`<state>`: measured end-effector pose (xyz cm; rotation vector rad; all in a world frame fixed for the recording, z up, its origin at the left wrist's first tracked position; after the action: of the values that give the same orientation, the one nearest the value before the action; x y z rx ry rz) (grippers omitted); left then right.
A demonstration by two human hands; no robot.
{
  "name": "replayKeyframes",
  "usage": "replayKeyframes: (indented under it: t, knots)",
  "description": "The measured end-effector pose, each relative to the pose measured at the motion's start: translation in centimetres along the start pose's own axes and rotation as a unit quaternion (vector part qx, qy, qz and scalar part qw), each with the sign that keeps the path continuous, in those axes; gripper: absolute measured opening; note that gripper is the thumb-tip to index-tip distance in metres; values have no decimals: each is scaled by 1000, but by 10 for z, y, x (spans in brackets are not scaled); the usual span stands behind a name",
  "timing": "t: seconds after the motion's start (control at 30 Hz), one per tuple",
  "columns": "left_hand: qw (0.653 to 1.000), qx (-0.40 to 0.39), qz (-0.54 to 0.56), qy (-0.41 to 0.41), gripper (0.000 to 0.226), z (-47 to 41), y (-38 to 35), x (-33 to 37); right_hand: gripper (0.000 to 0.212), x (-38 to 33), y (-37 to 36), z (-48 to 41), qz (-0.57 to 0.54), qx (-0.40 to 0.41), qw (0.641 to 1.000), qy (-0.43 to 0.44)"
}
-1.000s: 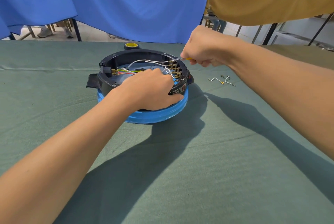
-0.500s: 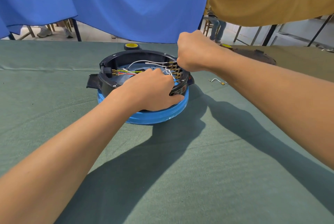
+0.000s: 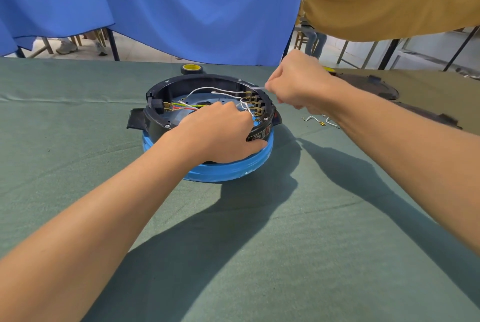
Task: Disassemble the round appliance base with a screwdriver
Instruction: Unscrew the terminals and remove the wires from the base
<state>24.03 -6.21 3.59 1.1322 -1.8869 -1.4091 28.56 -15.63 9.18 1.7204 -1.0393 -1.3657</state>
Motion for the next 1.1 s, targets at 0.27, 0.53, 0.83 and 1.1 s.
replayKeyframes:
  t: [0.27, 0.53, 0.83, 1.1]
  knots:
    - [1000, -2, -4, -3, 51, 0, 0, 2, 32, -5, -14, 9, 57, 53, 996, 33]
    - [1000, 0, -7, -6, 53, 0, 0, 3, 27, 1, -13, 12, -3, 51, 998, 27]
    - [1000, -4, -18, 7, 52, 0, -1, -1, 38, -1, -14, 12, 35, 66, 997, 35]
    - [1000, -8, -23, 3, 51, -2, -3, -1, 35, -12, -20, 17, 52, 56, 995, 70]
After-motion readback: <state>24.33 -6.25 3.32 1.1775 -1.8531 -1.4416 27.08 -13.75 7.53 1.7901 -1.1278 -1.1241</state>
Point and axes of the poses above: each hand's wrist, its own z-axis away from the middle knuckle, its own y-axis out of the back of the hand, x = y × z, the point moved 10 cm from there along -z, towards the middle knuckle, and after that the axes turned 2 degrees about x, right-handed, at the moved point
